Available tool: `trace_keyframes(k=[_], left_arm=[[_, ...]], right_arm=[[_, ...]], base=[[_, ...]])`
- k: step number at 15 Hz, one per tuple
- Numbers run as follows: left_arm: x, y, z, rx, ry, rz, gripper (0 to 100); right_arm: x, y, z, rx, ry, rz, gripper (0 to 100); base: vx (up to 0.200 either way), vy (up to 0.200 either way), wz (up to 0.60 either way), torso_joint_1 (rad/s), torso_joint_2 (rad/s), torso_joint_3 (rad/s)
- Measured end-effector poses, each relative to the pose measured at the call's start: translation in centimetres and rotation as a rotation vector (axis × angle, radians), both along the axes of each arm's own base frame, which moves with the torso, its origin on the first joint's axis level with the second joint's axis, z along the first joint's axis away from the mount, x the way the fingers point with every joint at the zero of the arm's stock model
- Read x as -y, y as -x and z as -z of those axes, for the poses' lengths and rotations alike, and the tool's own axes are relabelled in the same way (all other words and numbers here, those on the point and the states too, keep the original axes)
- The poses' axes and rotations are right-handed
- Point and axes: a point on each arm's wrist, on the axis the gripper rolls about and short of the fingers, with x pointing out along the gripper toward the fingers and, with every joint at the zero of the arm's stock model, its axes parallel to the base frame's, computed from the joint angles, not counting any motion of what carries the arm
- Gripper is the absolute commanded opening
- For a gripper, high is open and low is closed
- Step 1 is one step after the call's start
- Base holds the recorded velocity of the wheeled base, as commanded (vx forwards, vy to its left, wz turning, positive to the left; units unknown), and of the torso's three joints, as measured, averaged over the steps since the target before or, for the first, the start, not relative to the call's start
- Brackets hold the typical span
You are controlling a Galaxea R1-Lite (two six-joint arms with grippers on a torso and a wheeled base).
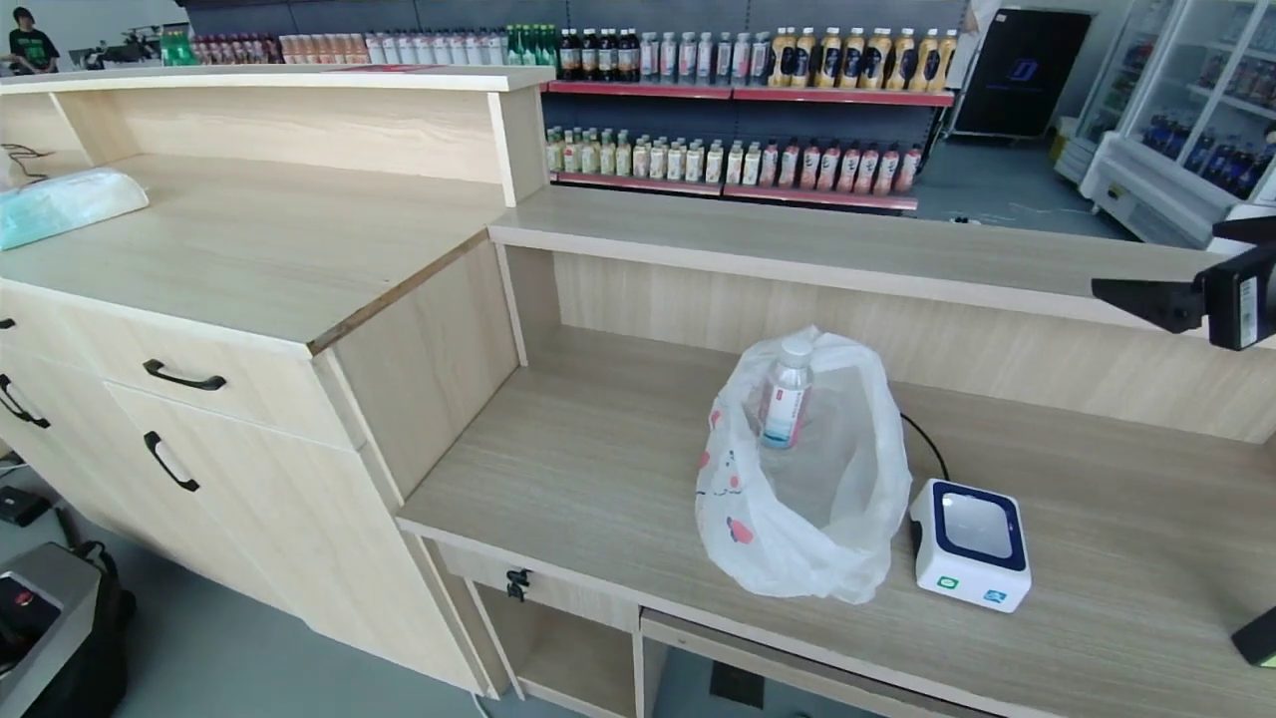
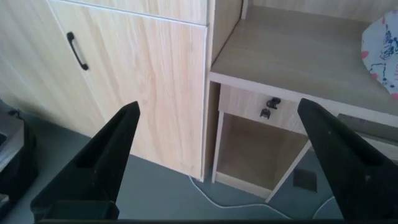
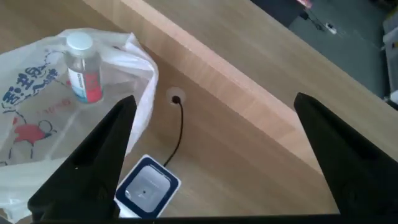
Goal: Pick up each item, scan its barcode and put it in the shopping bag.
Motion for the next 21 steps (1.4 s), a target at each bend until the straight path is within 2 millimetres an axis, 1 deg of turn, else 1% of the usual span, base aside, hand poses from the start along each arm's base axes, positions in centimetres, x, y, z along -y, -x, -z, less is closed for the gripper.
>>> trace_keyframes(k=[1,2,4,6,7,10,12,15,16,18,20,21], left_arm=[[0.0,0.0,0.0,0.000,0.000,0.000,100],[0.0,0.0,0.0,0.000,0.000,0.000,100],[0.0,0.0,0.0,0.000,0.000,-0.001,100],[0.0,0.0,0.0,0.000,0.000,0.000,100],[0.0,0.0,0.0,0.000,0.000,-0.001,100],[0.0,0.0,0.0,0.000,0.000,0.000,100],[0.0,0.0,0.0,0.000,0.000,-0.001,100],[0.0,0.0,0.0,0.000,0.000,0.000,100],[0.0,0.0,0.0,0.000,0.000,-0.001,100],[0.0,0.0,0.0,0.000,0.000,0.000,100],[0.0,0.0,0.0,0.000,0.000,0.000,100],[0.0,0.0,0.0,0.000,0.000,0.000,100]], right_arm=[[-0.1,1.3,-1.8,-0.010,-0.050,0.068,100],[-0.2,2.5,-2.9,-0.026,-0.094,0.127,100],[0.2,4.2,-4.2,-0.034,-0.141,0.210,100],[1.4,5.1,-4.0,-0.057,-0.159,0.295,100],[2.1,5.3,-3.5,-0.086,-0.162,0.345,100],[4.3,5.4,-0.8,-0.168,-0.171,0.477,100],[5.8,4.4,1.7,-0.180,-0.184,0.533,100],[8.3,2.7,6.3,-0.165,-0.180,0.607,100],[9.1,2.4,8.1,-0.192,-0.165,0.627,100],[10.6,2.4,11.4,-0.266,-0.129,0.647,100],[11.6,2.8,13.5,-0.290,-0.113,0.612,100],[12.1,3.1,14.3,-0.291,-0.083,0.578,100]], base=[[0.000,0.000,-0.60,0.168,-0.40,-0.246],[0.000,0.000,-0.60,0.173,-0.42,-0.237],[0.000,0.000,-0.60,0.166,-0.39,-0.232],[0.000,0.000,-0.60,0.166,-0.38,-0.215],[0.000,0.000,0.00,0.163,-0.37,-0.207],[0.000,0.000,0.00,0.160,-0.36,-0.203],[0.000,0.000,0.00,0.161,-0.35,-0.212],[0.000,0.000,0.00,0.160,-0.35,-0.198],[0.000,0.000,0.00,0.129,-0.31,-0.149],[0.000,0.000,0.00,0.021,-0.03,-0.018],[0.000,0.000,0.00,0.000,0.00,0.000],[0.000,0.000,0.00,0.000,0.00,0.000]])
